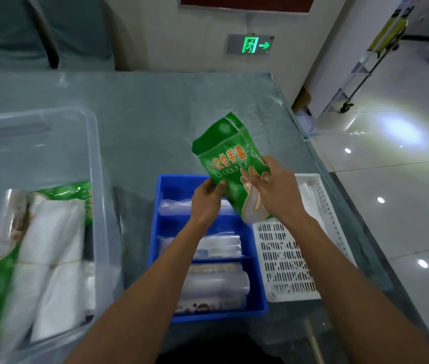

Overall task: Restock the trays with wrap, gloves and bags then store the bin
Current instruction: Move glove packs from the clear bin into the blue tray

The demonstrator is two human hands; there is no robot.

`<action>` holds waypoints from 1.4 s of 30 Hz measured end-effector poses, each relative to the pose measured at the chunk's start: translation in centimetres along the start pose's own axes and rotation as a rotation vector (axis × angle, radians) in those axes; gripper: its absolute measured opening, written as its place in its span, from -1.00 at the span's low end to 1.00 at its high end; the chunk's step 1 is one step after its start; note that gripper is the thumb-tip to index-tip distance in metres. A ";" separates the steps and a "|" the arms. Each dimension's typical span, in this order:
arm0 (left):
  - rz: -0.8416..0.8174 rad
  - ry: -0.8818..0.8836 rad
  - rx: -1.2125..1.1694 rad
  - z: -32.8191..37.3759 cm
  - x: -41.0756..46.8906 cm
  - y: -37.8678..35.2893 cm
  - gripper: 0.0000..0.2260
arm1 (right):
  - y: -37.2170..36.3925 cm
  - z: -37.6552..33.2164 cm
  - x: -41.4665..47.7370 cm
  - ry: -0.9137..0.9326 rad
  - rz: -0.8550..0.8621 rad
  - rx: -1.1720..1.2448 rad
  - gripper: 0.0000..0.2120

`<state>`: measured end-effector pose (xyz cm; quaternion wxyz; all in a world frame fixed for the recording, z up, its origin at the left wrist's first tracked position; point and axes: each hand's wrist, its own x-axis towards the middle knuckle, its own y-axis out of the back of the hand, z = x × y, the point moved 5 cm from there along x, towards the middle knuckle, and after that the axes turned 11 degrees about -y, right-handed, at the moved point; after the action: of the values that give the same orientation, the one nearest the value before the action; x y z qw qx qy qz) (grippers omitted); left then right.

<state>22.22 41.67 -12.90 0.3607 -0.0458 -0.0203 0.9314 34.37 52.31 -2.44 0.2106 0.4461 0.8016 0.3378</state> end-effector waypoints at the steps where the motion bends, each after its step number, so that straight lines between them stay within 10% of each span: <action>1: -0.018 -0.026 0.102 -0.3 0.4 0.4 -0.89 | -0.2 0.0 0.5 0.012 -0.013 -0.023 -0.73; 10: -0.573 -0.065 1.150 -5.3 3.8 6.1 -0.56 | -2.1 -0.9 4.2 0.162 -0.097 -0.151 -0.79; 21: -0.860 -0.033 1.313 -7.2 6.7 4.4 -0.60 | -4.3 -1.2 6.6 0.283 -0.172 -0.194 -0.74; 26: -0.830 -0.022 1.322 -7.8 7.1 3.6 -0.97 | -5.4 -1.6 7.3 0.331 -0.200 -0.201 -0.73; 42: -0.576 -0.285 1.394 -4.8 2.4 2.3 -0.85 | -10.2 -4.1 8.1 0.534 -0.332 -0.267 -0.65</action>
<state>19.39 41.59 -18.03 0.5285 0.3199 0.5141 0.5950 21.76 53.96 -7.36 0.1019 0.1737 0.8389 0.5057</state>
